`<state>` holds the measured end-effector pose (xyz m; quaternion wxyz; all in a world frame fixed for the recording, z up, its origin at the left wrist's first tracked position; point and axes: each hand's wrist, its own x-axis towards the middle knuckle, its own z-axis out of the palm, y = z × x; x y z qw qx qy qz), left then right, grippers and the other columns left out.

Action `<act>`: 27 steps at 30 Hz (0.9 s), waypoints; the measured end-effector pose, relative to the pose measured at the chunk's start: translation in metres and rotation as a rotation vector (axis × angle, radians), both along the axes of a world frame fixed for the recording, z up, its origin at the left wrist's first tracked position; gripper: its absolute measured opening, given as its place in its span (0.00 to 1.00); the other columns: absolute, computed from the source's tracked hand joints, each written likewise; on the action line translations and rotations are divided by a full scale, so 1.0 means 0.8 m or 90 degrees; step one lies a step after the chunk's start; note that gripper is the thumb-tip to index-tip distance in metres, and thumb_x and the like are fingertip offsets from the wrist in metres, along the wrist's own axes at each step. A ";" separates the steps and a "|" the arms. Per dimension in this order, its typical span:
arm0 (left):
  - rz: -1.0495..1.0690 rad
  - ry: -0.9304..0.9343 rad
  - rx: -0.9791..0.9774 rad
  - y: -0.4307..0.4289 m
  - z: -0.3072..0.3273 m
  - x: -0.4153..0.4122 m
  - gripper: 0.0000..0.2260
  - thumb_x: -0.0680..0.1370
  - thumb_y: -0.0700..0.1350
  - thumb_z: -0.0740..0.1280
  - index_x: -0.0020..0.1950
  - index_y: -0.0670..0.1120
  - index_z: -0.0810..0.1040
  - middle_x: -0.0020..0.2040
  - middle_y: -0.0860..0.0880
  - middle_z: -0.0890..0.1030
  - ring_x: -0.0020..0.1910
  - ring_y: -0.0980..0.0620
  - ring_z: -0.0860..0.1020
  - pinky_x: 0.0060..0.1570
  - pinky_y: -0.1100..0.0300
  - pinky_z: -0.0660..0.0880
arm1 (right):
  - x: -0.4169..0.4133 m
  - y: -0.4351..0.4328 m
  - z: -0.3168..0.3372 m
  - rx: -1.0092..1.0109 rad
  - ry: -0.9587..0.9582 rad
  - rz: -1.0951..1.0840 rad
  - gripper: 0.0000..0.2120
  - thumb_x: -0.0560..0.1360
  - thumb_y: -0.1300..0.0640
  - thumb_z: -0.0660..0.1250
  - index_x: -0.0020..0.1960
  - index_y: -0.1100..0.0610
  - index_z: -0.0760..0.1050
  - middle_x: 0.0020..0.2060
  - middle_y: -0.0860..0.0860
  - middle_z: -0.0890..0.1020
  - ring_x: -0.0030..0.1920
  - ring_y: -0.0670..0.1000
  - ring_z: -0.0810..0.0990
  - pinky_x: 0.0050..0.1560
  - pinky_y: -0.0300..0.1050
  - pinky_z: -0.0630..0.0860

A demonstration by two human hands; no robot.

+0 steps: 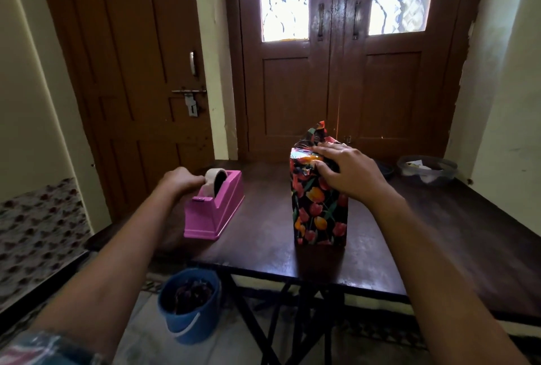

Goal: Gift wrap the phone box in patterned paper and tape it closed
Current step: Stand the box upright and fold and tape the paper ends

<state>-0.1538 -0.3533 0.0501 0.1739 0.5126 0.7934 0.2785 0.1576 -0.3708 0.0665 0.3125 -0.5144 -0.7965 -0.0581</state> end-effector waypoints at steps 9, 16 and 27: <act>0.041 -0.330 -0.073 -0.012 -0.003 0.015 0.12 0.80 0.47 0.60 0.45 0.37 0.73 0.47 0.41 0.73 0.45 0.45 0.74 0.52 0.49 0.74 | 0.000 -0.001 -0.004 0.008 0.015 -0.007 0.21 0.78 0.48 0.59 0.70 0.49 0.67 0.70 0.47 0.68 0.72 0.48 0.62 0.63 0.50 0.68; 0.067 -0.492 0.012 -0.014 0.004 0.016 0.17 0.80 0.49 0.57 0.62 0.40 0.74 0.64 0.41 0.71 0.67 0.41 0.67 0.60 0.38 0.67 | -0.001 0.000 -0.006 0.013 0.018 -0.009 0.21 0.78 0.48 0.59 0.70 0.49 0.67 0.70 0.48 0.69 0.72 0.49 0.63 0.64 0.51 0.68; 0.113 -0.628 0.237 -0.025 -0.071 0.002 0.06 0.75 0.37 0.67 0.51 0.36 0.76 0.46 0.42 0.77 0.45 0.50 0.75 0.49 0.52 0.76 | -0.003 0.004 0.002 -0.028 0.003 -0.031 0.22 0.77 0.47 0.60 0.71 0.48 0.66 0.69 0.50 0.69 0.68 0.52 0.68 0.57 0.50 0.71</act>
